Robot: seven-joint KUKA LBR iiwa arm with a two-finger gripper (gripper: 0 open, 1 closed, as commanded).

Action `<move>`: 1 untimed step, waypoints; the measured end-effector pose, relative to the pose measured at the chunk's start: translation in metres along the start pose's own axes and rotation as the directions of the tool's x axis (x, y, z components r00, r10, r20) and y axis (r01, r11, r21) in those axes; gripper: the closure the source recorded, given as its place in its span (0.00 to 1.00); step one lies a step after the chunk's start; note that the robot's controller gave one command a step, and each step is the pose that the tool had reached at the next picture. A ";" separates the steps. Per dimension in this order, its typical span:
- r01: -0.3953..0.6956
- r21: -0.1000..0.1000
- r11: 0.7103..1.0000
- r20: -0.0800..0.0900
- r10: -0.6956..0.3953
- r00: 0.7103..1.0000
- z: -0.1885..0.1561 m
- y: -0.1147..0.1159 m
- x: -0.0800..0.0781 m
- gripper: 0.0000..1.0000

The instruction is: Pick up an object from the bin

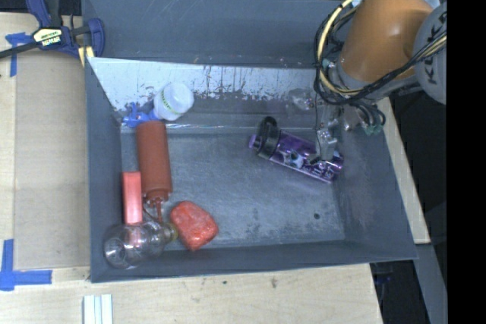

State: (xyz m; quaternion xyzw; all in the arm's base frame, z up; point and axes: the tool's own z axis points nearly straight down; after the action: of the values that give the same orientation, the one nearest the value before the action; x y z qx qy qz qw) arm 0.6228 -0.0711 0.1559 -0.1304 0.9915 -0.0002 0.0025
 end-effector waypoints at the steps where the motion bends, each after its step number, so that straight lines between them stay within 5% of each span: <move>1: 0.077 0.001 0.997 0.000 -0.077 0.997 0.037 -0.002 0.000 0.00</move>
Offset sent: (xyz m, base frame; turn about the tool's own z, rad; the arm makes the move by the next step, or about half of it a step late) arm 0.0001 0.0119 -0.0755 0.0276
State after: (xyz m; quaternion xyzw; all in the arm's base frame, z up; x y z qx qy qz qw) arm 0.6238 -0.0733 0.1190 -0.1683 0.9857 -0.0006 0.0028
